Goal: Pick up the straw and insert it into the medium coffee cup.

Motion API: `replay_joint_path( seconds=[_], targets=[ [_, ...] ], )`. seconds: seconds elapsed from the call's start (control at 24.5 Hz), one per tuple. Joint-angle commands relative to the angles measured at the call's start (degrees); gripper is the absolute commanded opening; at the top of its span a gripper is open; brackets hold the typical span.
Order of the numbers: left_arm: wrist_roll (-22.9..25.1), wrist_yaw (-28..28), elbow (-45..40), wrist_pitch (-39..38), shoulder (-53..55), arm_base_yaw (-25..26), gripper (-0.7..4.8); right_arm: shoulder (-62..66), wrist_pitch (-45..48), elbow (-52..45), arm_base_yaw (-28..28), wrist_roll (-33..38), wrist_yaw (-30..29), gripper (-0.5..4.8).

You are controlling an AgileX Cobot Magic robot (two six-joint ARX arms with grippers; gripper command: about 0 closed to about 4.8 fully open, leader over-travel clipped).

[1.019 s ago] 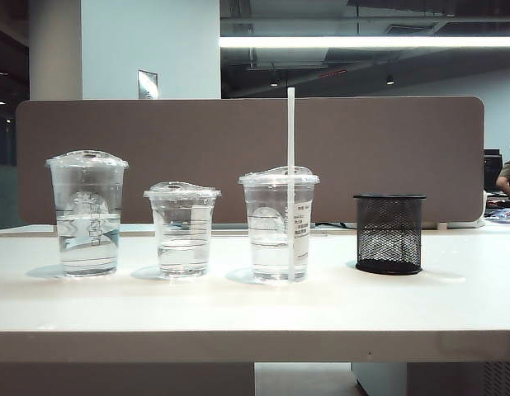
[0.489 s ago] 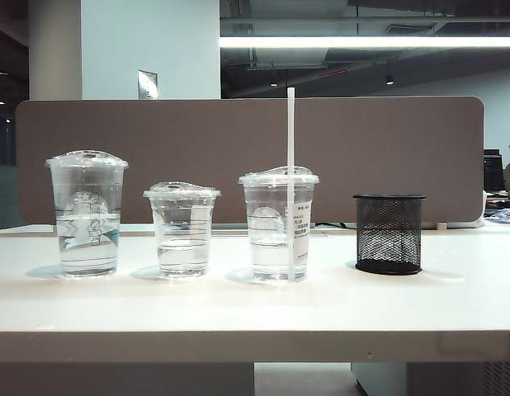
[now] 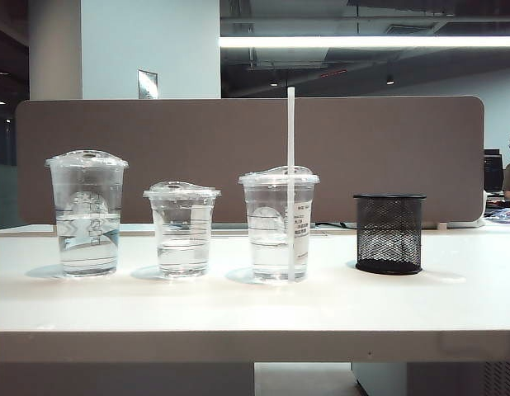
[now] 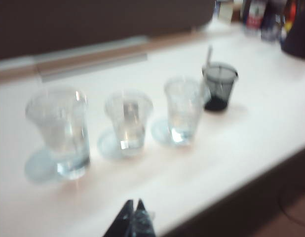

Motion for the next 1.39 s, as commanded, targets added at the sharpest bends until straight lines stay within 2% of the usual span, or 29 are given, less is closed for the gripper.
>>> replay_joint_path(
  seconds=[0.04, 0.12, 0.24, 0.41, 0.57, 0.69, 0.9, 1.02, 1.26, 1.39],
  targets=[
    [1.46, -2.84, -8.81, 13.55, 0.07, 0.13, -0.04, -0.07, 0.90, -0.42, 0.04, 0.22, 0.13, 0.00],
    [1.95, -6.95, -13.88, 19.45, 0.02, 0.13, -0.04, -0.07, 0.90, -0.42, 0.04, 0.22, 0.13, 0.00],
    [-1.49, -14.82, -23.41, 30.34, -2.08, 0.39, -0.04, -0.07, 0.90, -0.42, 0.04, 0.22, 0.13, 0.00],
    [-2.86, -13.66, -31.89, 36.70, -7.02, 1.18, -0.04, -0.07, 0.90, -0.42, 0.04, 0.22, 0.13, 0.00],
    [-3.10, -12.55, -35.01, 38.40, -6.93, 4.52, -0.04, -0.07, 0.87, -0.42, 0.09, 0.22, 0.11, 0.00],
    [-5.73, -12.55, -38.34, 39.23, -6.93, 10.75, -0.04, -0.09, 0.90, -0.42, 0.09, 0.22, 0.11, 0.00],
    [-7.93, -12.55, -40.72, 37.83, -6.93, 16.09, -0.04, -0.09, 0.90, -0.42, 0.09, 0.22, 0.13, 0.00],
    [-6.99, -12.57, -40.72, 36.13, -6.93, 18.03, -0.04, -0.09, 0.87, -0.42, 0.09, 0.22, 0.13, 0.00],
    [-3.63, -11.23, -40.72, 34.73, -6.93, 18.16, -0.04, -0.09, 0.90, -0.42, 0.09, 0.22, 0.13, 0.00],
    [-3.65, -11.04, -40.72, 34.84, -6.93, 18.16, -0.04, -0.09, 0.90, -0.42, 0.09, 0.22, 0.13, 0.00]
  ],
)
